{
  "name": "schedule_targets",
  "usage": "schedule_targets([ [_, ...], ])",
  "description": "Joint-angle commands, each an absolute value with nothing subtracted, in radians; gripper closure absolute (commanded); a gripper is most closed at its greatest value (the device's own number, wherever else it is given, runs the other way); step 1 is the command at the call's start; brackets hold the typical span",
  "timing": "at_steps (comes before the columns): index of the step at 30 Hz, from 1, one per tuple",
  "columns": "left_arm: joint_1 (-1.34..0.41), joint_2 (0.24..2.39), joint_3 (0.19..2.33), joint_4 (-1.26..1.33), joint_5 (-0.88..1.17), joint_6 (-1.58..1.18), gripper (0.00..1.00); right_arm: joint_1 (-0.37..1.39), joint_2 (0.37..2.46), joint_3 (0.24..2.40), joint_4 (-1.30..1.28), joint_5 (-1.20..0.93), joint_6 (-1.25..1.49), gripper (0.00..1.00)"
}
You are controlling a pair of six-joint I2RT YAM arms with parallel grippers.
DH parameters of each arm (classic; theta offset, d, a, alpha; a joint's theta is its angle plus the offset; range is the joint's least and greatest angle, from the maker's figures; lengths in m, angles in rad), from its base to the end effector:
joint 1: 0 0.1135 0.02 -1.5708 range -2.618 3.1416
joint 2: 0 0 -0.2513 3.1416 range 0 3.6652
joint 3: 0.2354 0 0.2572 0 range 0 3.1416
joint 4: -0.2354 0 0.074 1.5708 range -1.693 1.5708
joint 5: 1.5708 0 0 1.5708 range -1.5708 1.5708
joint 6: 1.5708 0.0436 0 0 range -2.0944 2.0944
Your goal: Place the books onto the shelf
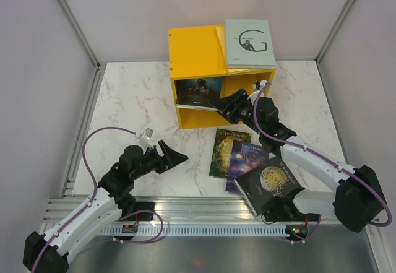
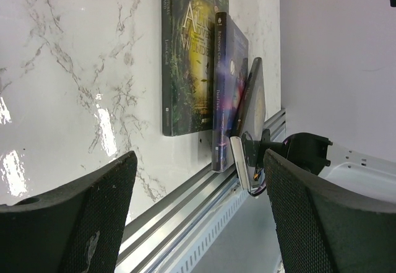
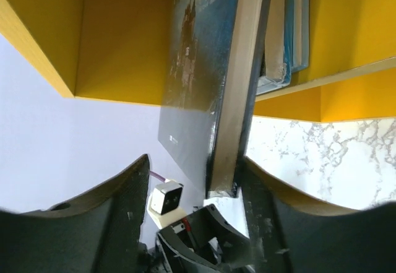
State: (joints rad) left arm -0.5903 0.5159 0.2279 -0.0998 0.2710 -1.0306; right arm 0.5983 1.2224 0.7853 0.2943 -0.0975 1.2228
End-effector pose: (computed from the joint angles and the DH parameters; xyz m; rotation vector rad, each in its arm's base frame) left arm 0.1311 -0.1019 0.1801 -0.2817 2.1748 -1.2681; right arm 0.2475 0.1738 0.2815 0.5165 1.8664 1.3821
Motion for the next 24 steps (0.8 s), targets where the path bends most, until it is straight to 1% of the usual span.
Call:
schedule_targets([
  [1, -0.583, 0.519, 0.222, -0.045, 0.281, -1.017, 0.15, 0.598, 1.198, 0.781, 0.334, -0.138, 1.21, 0.46],
  [2, -0.583, 0.518, 0.221, -0.043, 0.279, -1.017, 0.15, 0.6, 1.197, 0.772, 0.345, -0.144, 1.218, 0.61],
  [4, -0.583, 0.522, 0.219, -0.043, 0.279, -1.017, 0.16, 0.6, 1.192, 0.765, 0.354, -0.15, 1.224, 0.73],
  [5, -0.583, 0.523, 0.218, -0.041, 0.278, -1.016, 0.16, 0.6, 1.19, 0.759, 0.357, -0.15, 1.226, 0.83],
  [8, -0.583, 0.526, 0.215, -0.04, 0.276, -1.017, 0.16, 0.6, 1.183, 0.752, 0.36, -0.135, 1.229, 0.96],
  [12, -0.583, 0.529, 0.212, -0.035, 0.278, -1.017, 0.16, 0.6, 1.215, 0.77, 0.368, -0.118, 1.224, 0.99],
  [14, -0.583, 0.529, 0.21, -0.035, 0.276, -1.017, 0.16, 0.598, 1.262, 0.797, 0.382, -0.12, 1.229, 1.0],
  [24, -0.581, 0.526, 0.212, -0.037, 0.273, -1.011, 0.16, 0.571, 1.468, 0.925, 0.503, -0.141, 1.31, 1.0],
])
